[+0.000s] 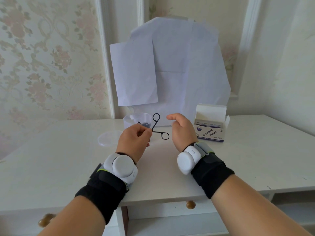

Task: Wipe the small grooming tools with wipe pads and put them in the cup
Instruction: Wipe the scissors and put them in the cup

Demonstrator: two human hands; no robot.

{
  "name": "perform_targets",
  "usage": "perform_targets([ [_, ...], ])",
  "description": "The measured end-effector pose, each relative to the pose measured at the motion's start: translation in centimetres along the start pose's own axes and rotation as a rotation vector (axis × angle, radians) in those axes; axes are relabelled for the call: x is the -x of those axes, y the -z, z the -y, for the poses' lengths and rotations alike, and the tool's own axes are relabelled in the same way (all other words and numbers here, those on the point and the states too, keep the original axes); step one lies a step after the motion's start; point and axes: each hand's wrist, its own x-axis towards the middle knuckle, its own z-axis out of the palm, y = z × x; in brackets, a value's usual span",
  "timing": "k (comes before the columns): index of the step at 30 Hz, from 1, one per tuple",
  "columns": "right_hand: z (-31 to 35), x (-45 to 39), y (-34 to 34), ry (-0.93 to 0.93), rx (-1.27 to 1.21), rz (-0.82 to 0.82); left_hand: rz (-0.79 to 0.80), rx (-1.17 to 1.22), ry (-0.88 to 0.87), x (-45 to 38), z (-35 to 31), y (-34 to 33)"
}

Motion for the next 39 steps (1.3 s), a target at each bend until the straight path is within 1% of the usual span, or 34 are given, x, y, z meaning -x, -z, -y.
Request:
perform_targets([
  [2, 0.1, -0.2, 0.2, -0.048, -0.046, -0.023, 0.031, -0.017, -0.006, 0.0, 0.0, -0.2],
  [5, 0.4, 0.1, 0.1, -0.083, -0.077, 0.041, 0.044, -0.008, 0.002, 0.0, 0.0, -0.2],
  [9, 0.7, 0.5, -0.1, -0.047, 0.006, 0.09, 0.021, 0.023, 0.026, -0.1, 0.0, -0.1],
  [14, 1.1, 1.1, -0.1, 0.067, 0.067, 0.139, 0.016, 0.05, 0.041, -0.1, -0.1, -0.1],
  [18, 1.0, 1.3, 0.0, 0.068, 0.028, 0.174, 0.017, 0.082, 0.061, -0.2, -0.1, -0.1],
  [21, 1.0, 1.4, -0.2, 0.072, 0.045, 0.235, 0.007, 0.084, 0.065, -0.1, -0.1, 0.0],
  [23, 0.9, 1.0, -0.2, 0.064, 0.059, 0.243, 0.007, 0.077, 0.059, -0.2, -0.3, -0.1],
  [26, 0.5, 0.8, -0.3, 0.087, 0.082, 0.265, 0.009, 0.031, 0.046, -0.2, -0.1, -0.1],
  [32, -0.1, 0.5, -0.4, 0.15, 0.216, 0.312, -0.026, -0.111, 0.006, -0.4, 0.1, 0.1],
  [36, -0.3, 0.3, -0.5, 0.135, 0.285, 0.329, -0.074, -0.293, -0.011, -0.3, 0.0, 0.2],
  [39, -0.4, 0.4, -0.5, 0.129, 0.3, 0.323, -0.089, -0.315, -0.016, -0.3, 0.1, 0.1],
])
